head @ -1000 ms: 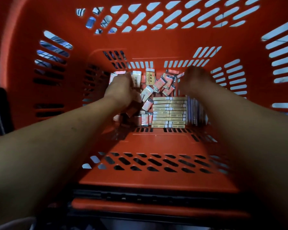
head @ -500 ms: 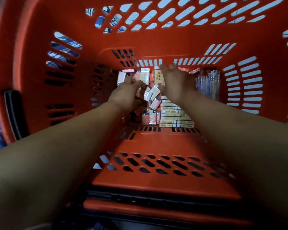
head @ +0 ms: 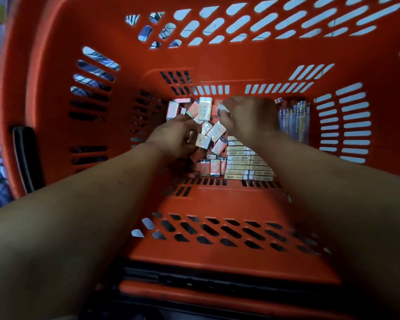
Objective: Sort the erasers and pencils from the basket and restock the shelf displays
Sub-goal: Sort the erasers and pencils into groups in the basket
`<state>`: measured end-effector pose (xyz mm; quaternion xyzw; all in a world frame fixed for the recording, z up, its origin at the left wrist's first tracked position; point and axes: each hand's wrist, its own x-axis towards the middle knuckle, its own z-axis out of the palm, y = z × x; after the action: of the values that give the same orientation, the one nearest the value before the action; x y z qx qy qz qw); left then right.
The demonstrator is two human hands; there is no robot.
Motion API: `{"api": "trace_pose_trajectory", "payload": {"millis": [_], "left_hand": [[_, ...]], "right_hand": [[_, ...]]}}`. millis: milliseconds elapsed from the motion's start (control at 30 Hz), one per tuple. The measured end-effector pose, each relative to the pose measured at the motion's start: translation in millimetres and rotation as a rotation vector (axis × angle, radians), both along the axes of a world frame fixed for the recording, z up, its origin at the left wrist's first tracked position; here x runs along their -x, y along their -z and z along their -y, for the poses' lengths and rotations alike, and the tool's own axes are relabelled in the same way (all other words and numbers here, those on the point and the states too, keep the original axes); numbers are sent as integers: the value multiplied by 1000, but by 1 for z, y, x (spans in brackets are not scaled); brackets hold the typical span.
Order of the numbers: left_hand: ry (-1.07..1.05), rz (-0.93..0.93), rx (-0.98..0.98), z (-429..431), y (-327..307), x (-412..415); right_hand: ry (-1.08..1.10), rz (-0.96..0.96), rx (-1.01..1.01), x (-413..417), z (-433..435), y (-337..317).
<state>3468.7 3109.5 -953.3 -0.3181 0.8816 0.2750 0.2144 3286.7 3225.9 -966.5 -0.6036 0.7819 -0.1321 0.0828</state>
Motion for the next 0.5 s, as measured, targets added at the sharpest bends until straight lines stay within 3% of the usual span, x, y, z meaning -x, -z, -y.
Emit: {"api": "trace_pose_trajectory", "payload": {"millis": [100,200,400,500], "left_hand": [[-65,13,-50,5,4,-4],[-100,-10,-50,5,5,-3],[-116,-49,-23,6,0,-2],[-267,-72,-11,7,-4,0]], "right_hand": [[-37,109,169,2,-2,-3],[-152,117,160,-1,-2,-2],[-322,109,-91,-12,-2,4],[-329,122,-228,-8,-2,4]]}}
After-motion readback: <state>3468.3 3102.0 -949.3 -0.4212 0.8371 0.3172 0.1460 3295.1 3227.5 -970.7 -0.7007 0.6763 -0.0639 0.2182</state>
